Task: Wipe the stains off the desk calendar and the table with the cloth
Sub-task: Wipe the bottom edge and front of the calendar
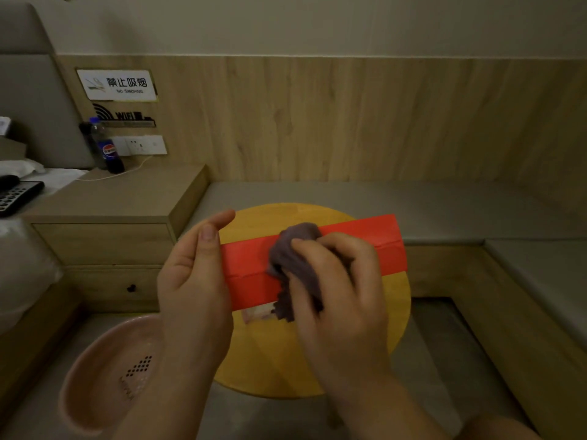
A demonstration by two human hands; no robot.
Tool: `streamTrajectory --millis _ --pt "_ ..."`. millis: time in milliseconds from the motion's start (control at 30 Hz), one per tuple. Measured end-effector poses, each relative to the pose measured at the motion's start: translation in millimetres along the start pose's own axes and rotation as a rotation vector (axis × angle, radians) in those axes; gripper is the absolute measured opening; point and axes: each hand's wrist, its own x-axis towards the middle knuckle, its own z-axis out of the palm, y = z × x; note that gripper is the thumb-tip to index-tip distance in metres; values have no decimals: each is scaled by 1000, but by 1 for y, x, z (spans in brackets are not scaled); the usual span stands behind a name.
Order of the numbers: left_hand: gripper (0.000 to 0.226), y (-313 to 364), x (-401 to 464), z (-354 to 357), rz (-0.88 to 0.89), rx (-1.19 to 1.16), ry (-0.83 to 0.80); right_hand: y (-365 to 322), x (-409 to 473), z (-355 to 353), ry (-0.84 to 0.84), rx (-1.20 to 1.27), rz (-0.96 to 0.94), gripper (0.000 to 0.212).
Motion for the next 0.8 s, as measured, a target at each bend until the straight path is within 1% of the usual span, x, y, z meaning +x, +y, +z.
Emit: streamTrajectory --millis 167,267,433,700,800 --pt "27 -3 3 -2 -17 -9 -7 32 5 -23 76 -121 39 28" --pt "26 -4 5 -3 -22 -20 2 49 9 -36 112 -188 91 31" --pt "27 -6 6 -4 -17 -20 1 67 13 -52 170 -280 125 33" --pt "27 -7 8 -5 -13 -14 2 63 13 -45 199 -245 135 33" --pt "27 -6 7 -4 -17 -11 6 54 14 -36 176 -203 125 32"
